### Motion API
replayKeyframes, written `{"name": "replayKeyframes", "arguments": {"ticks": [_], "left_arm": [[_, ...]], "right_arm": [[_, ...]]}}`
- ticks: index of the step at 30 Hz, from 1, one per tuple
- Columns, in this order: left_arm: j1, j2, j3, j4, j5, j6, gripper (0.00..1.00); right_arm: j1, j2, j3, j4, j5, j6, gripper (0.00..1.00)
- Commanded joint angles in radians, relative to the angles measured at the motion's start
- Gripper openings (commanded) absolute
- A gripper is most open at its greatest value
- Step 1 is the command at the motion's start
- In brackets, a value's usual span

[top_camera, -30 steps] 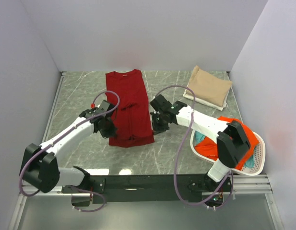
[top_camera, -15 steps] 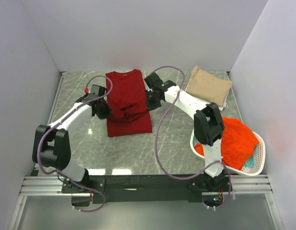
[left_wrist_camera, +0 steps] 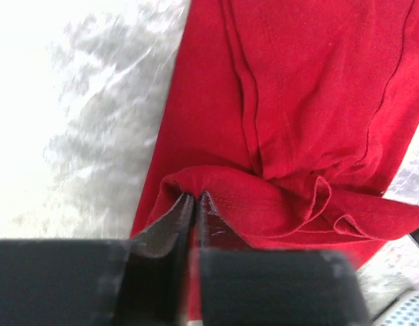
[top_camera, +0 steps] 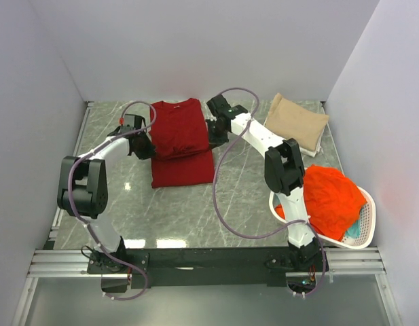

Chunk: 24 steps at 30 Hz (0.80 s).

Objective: Fold and stack the t-shirts
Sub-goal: Fold the tshirt

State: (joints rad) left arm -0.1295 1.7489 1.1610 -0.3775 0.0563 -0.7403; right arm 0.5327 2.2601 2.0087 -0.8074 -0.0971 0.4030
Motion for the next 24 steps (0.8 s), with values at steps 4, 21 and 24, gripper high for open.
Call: {"name": "replayKeyframes", "arguments": {"ticks": [4, 21, 24], "left_arm": [[0.016, 0.031, 0.075, 0.071, 0.056, 0.053, 0.45], [0.019, -0.288, -0.274, 0.086, 0.069, 0.029, 0.71], [0.019, -0.328, -0.348, 0.1, 0.083, 0.013, 0.67]], "right_arm": [[-0.014, 0.032, 0.123, -0.013, -0.062, -0.049, 0.34], [-0.02, -0.283, -0.382, 0.175, -0.164, -0.01, 0.59], [-0.016, -0.318, -0.486, 0.223, -0.184, 0.011, 0.56]]}}
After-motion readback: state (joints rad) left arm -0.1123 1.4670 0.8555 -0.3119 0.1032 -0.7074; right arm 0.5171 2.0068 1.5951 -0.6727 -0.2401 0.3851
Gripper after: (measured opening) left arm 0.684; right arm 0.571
